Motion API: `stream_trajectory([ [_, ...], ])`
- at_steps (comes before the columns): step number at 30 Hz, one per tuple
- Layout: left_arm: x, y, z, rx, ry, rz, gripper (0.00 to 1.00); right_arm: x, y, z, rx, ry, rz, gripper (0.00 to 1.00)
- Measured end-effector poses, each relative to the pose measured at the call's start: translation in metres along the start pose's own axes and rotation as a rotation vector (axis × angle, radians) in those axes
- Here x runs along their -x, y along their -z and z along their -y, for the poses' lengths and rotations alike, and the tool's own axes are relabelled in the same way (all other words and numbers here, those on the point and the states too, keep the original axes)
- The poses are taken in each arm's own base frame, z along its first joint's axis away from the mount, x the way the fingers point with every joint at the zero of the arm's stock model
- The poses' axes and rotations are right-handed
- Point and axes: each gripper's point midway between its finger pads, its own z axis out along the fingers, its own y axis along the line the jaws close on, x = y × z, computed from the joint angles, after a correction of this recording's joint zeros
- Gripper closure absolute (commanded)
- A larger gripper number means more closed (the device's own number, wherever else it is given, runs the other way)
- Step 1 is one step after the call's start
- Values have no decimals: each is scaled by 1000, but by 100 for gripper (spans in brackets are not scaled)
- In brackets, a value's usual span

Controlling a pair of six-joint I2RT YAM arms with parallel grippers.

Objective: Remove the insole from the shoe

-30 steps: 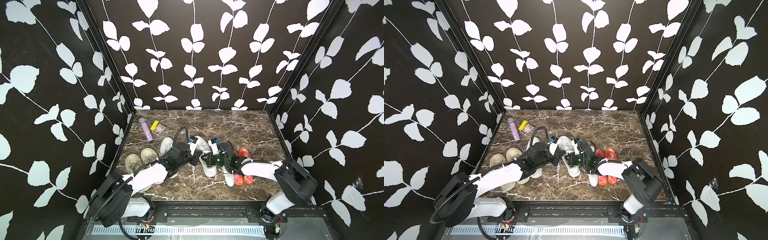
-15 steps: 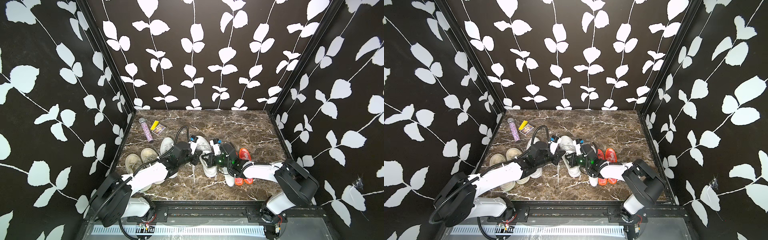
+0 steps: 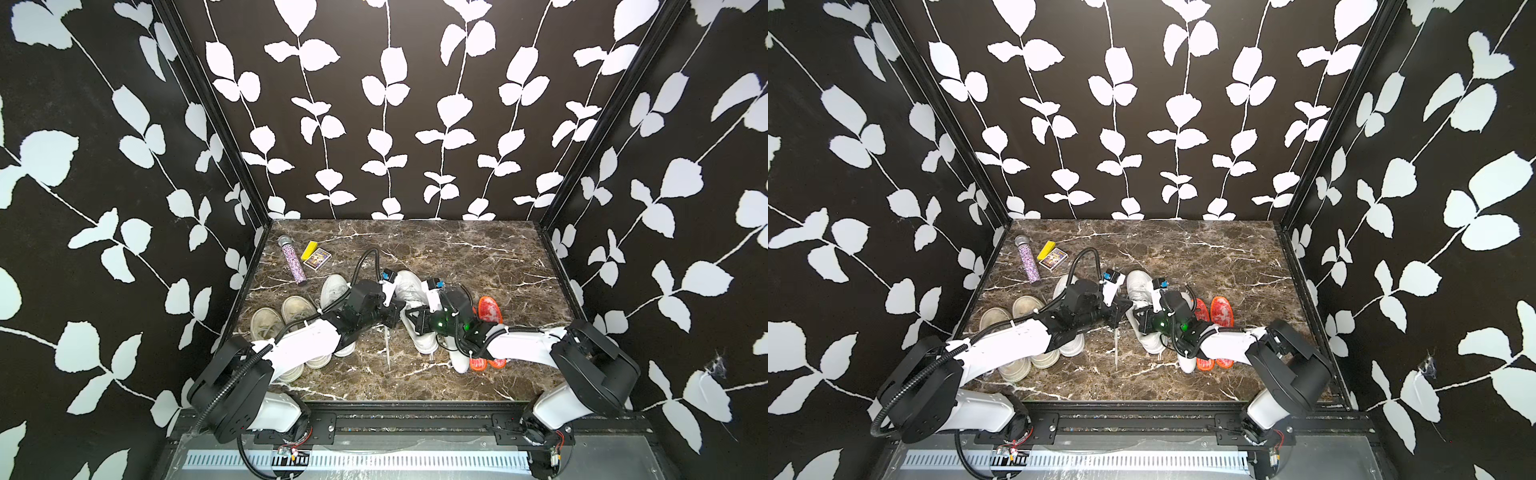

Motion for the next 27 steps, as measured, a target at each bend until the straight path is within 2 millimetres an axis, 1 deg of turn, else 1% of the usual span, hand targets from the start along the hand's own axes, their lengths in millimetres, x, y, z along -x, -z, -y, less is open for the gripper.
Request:
stream_trajectory([
  [10,2,-2,-1,-9,16,-15,100,2,2,0,8,2,36,100],
  [14,3,0,4,-31,5,-18,100,5,10,3,-26,3,74,100],
  [17,10,6,8,-46,-9,3,100,11,16,-2,-25,7,103,100],
  [21,15,13,9,-41,-14,25,100,15,17,-11,8,3,121,100],
  [24,14,10,8,-35,-9,3,100,15,17,-11,15,-5,117,100],
  [27,17,2,7,-27,0,-34,100,14,17,-8,7,-6,119,100],
])
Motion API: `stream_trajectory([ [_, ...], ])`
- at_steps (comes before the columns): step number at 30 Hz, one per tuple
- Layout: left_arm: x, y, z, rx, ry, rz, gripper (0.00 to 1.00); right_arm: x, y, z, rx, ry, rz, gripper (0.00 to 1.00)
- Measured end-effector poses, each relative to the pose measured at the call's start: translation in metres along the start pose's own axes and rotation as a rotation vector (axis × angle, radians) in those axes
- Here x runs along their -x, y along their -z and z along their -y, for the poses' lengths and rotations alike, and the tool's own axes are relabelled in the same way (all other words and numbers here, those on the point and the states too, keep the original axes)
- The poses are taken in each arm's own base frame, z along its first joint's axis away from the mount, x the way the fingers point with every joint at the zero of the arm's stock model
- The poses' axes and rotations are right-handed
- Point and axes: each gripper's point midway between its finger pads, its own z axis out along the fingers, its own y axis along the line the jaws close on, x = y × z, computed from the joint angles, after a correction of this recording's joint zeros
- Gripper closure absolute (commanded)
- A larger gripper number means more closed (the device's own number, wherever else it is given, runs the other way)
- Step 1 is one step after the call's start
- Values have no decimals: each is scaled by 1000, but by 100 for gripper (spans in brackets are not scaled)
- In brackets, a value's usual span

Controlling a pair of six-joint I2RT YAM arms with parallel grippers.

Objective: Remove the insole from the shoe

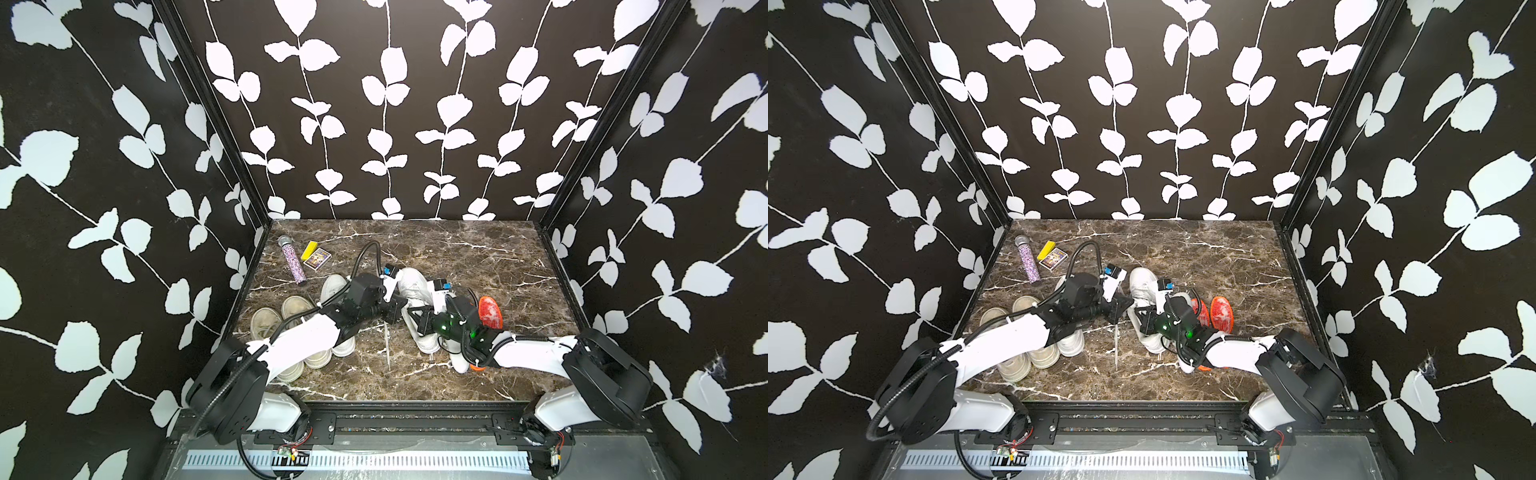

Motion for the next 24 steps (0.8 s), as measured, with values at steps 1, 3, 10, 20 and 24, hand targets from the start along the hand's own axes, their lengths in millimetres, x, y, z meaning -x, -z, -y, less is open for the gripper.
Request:
stream_trajectory([
  [1,0,-2,0,2,2,-9,100,0,0,1,0,1,2,100],
  [3,-1,-5,-1,4,5,-21,100,-1,1,3,-4,1,1,100],
  [10,1,-16,-1,7,12,-73,100,-1,2,5,5,-5,3,100],
  [20,-4,-14,1,-8,4,-76,100,1,3,12,-23,-56,19,100],
  [24,-6,-2,4,-25,-13,-34,95,-1,3,7,-6,-83,20,100],
])
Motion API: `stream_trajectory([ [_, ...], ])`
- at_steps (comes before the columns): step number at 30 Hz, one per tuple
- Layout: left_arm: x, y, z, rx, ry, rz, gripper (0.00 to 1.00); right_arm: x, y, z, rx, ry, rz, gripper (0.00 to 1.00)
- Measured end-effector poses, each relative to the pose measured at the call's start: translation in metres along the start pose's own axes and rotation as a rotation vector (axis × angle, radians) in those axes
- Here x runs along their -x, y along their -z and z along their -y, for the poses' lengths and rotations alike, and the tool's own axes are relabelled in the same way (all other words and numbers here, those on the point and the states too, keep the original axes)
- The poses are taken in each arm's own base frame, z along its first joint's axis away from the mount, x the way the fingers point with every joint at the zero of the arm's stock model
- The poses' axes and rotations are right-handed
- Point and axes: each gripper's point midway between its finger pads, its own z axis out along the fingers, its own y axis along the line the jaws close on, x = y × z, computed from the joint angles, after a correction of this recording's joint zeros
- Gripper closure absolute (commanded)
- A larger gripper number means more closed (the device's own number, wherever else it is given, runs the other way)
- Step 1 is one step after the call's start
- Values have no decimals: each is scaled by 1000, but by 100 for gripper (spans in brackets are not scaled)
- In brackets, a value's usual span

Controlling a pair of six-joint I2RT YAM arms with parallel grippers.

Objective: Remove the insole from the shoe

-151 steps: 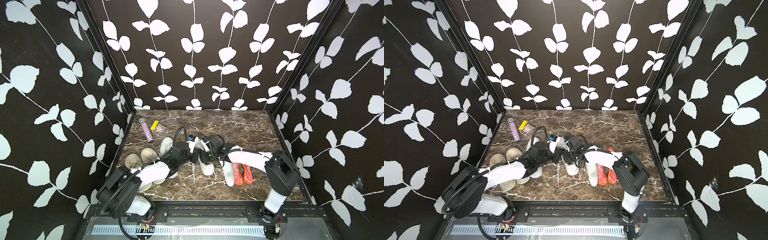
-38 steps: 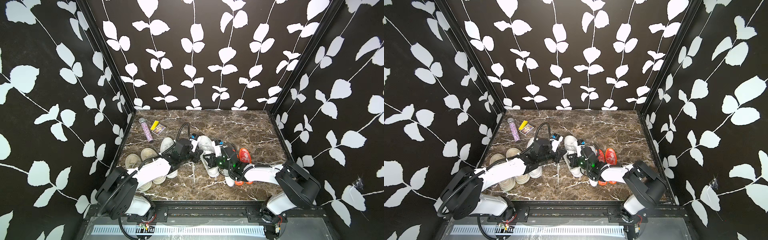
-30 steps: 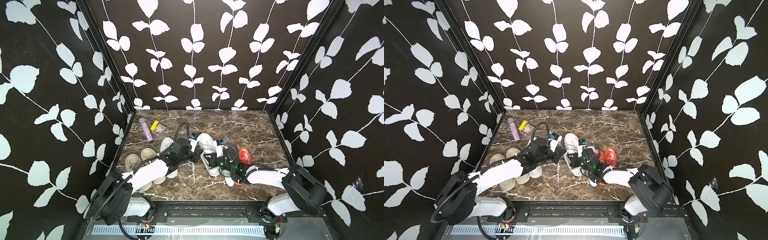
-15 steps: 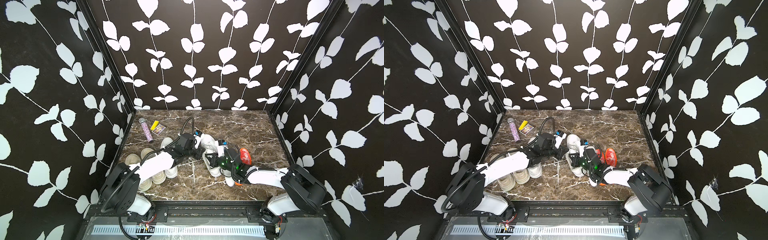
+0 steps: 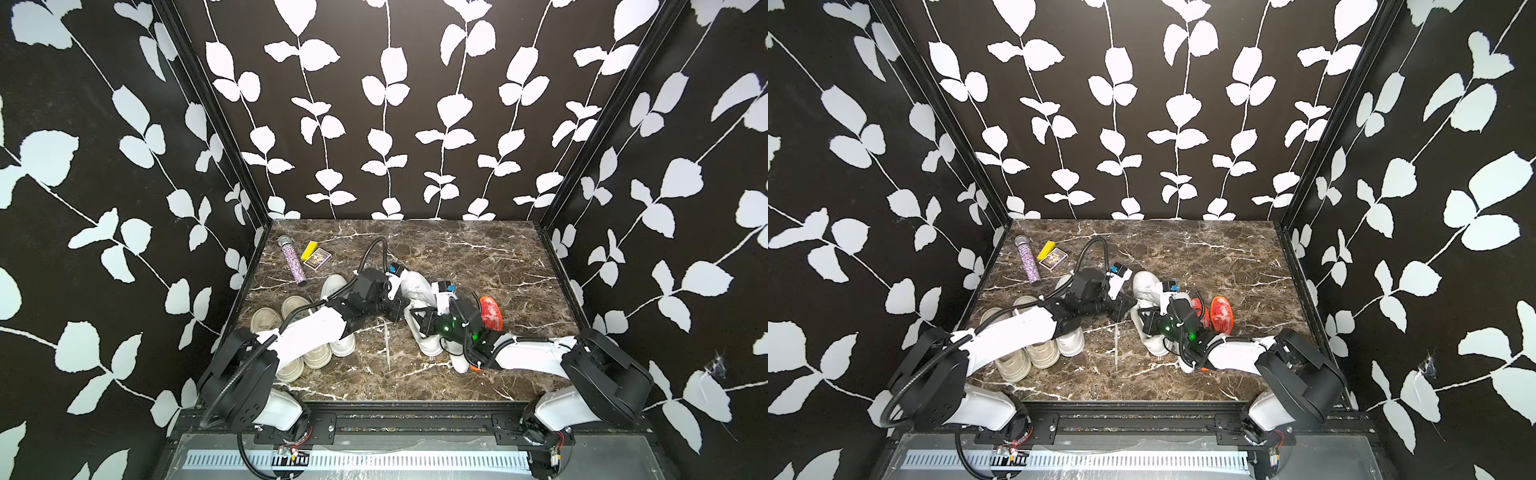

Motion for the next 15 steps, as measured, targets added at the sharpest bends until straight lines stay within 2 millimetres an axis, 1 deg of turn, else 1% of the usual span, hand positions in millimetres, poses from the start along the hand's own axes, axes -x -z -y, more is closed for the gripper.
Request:
stream_trajectory([
  [2,4,8,2,-15,-2,31,84,0,0,-6,24,-4,-2,100],
  [4,5,15,-4,-2,26,51,77,2,-3,-10,34,-6,4,100],
  [6,4,20,-24,64,67,53,73,5,-7,-6,20,-14,22,100],
  [9,-10,23,-49,153,131,23,65,6,-13,1,2,-23,36,100],
  [12,-26,22,-50,167,166,-19,61,4,-17,5,-12,-25,34,100],
  [15,-36,18,-43,140,192,-36,58,5,-18,4,-12,-23,36,100],
])
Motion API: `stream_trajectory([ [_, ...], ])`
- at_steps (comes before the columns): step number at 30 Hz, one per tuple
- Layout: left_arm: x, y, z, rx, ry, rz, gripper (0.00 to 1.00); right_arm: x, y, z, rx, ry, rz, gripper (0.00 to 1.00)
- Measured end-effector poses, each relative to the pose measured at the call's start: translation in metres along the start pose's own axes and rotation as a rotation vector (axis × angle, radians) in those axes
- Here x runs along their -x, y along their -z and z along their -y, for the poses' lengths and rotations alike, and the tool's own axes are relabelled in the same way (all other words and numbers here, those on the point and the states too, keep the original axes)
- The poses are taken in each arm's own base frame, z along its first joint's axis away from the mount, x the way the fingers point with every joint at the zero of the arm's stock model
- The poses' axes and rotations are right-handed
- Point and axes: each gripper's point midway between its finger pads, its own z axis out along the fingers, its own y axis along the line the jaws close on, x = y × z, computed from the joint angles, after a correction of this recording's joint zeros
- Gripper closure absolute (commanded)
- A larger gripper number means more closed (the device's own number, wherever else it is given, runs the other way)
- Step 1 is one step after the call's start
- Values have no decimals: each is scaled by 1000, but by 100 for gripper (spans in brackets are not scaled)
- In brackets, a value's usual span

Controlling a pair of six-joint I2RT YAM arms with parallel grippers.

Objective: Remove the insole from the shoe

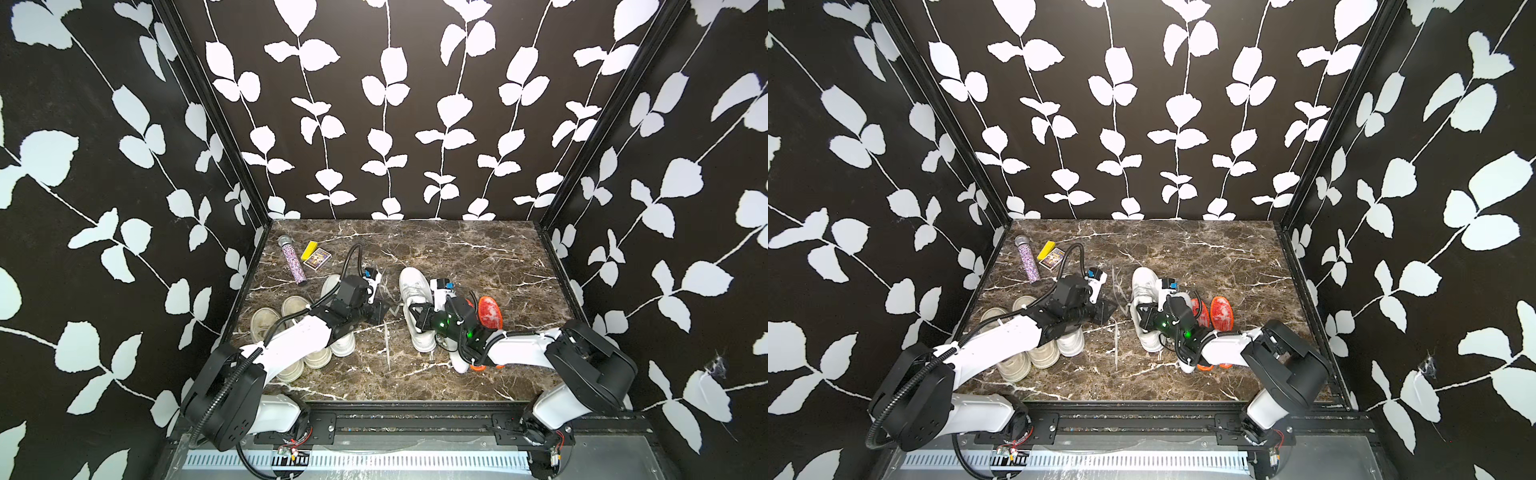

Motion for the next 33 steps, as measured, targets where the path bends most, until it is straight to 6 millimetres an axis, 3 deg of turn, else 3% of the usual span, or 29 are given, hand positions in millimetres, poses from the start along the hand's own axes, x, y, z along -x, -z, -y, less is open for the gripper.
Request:
stream_trajectory([
  [5,-13,-3,26,-67,-11,-1,53,1,-1,-6,13,4,5,100],
  [8,-9,-1,39,-101,-18,29,52,1,-1,-6,13,5,7,100],
  [21,7,0,45,-123,7,104,47,-3,-1,-11,20,26,0,100],
  [26,4,-6,41,-107,16,90,55,-5,-1,-12,27,31,-7,100],
  [33,2,-19,39,-64,0,61,73,-5,-2,-9,19,29,-7,100],
])
